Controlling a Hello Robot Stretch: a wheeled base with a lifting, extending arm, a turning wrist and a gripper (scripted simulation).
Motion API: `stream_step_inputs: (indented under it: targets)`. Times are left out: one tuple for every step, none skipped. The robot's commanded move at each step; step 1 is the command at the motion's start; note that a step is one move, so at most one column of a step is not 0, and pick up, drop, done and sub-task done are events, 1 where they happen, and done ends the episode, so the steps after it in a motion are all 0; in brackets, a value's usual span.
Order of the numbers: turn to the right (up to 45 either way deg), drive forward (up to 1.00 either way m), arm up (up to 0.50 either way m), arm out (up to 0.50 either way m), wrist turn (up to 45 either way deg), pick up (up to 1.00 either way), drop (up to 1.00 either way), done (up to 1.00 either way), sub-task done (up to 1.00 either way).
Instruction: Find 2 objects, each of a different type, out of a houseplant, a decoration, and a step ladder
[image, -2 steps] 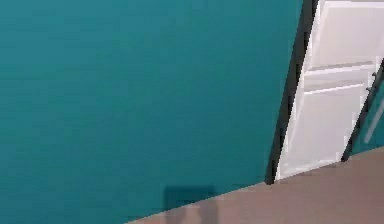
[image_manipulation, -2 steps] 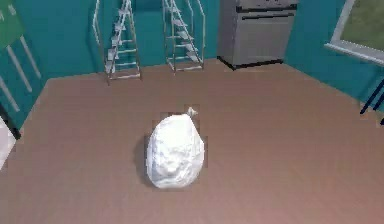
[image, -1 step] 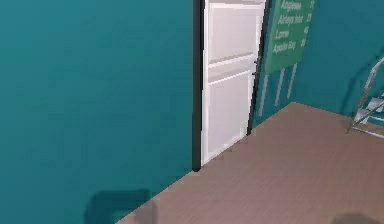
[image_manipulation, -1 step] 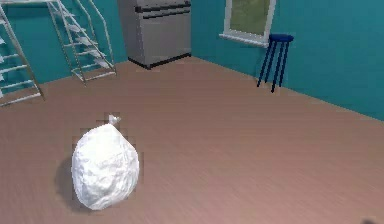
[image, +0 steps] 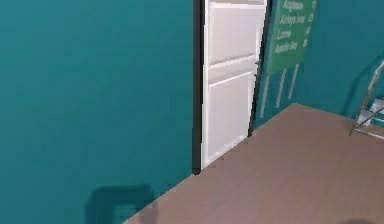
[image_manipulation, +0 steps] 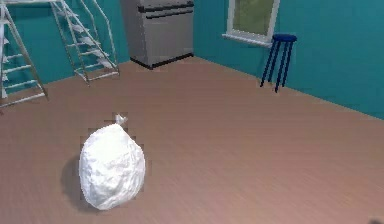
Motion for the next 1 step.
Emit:
stream_step_inputs:
  targets:
    - [-45.0, 0.0, 0.0, 0.0, 0.0, 0.0, 0.0, 0.0, 0.0]
